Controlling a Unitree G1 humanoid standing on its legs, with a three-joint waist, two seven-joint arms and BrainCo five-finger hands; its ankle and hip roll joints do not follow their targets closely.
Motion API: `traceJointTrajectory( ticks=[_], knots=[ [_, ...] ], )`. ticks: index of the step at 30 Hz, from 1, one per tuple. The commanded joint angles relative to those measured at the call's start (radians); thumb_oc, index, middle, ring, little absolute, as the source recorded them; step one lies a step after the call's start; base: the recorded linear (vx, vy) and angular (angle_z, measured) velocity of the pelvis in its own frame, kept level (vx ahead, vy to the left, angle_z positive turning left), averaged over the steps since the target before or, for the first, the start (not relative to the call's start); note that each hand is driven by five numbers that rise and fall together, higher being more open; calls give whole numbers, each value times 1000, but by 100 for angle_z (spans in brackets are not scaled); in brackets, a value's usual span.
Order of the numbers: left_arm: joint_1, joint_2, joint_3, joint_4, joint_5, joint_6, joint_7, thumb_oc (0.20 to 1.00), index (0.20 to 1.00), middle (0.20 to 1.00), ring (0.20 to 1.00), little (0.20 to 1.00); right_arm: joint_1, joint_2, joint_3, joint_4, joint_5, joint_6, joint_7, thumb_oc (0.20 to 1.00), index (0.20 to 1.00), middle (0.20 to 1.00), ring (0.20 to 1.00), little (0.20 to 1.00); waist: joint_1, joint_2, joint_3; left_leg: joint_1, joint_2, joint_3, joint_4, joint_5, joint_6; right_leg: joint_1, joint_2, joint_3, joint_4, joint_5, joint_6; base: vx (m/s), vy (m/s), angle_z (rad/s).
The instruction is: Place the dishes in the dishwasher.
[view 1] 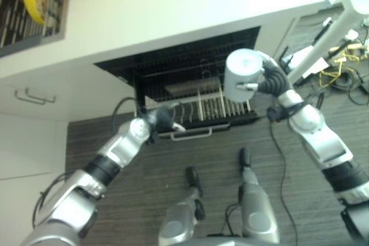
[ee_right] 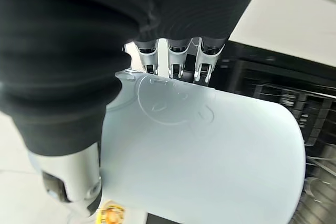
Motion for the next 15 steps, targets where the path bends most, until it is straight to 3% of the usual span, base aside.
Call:
traceJointTrajectory(
  ticks=[1, 7, 11, 15],
  knots=[
    [8, 33, -62, 68, 142, 19, -104, 1000, 1000, 1000, 1000, 1000, -44, 19, -6, -74, 4, -48, 20, 200, 200, 200, 200, 200, -2, -25, -105, -18, 27, -37, 7, -63, -21, 86, -32, 23, 1, -142, 77, 0, 0, 0],
    [35, -63, -185, 248, 414, 113, -436, 1000, 1000, 1000, 1000, 1000, -62, 51, 19, -47, -6, -29, 41, 200, 200, 200, 200, 200, -9, -47, -112, -8, 36, -33, 7, -73, -20, 94, -23, 23, 1, -147, 77, 3, -22, -1],
    [54, -67, -266, 267, 513, 157, -623, 1000, 1000, 1000, 1000, 1000, -85, 65, 37, -2, -5, -39, 39, 200, 200, 200, 200, 200, -4, -57, -108, -6, 39, -37, 7, -79, -19, 97, -19, 19, 1, -150, 78, -3, -40, -7],
    [95, -64, -356, 276, 526, 207, -787, 1000, 1000, 1000, 1000, 1000, -104, 83, 48, 58, 4, -61, 55, 200, 200, 200, 200, 200, 3, -68, -105, -6, 38, -44, 7, -86, -19, 104, -14, 14, 1, -158, 78, 23, -22, -3]
  ],
)
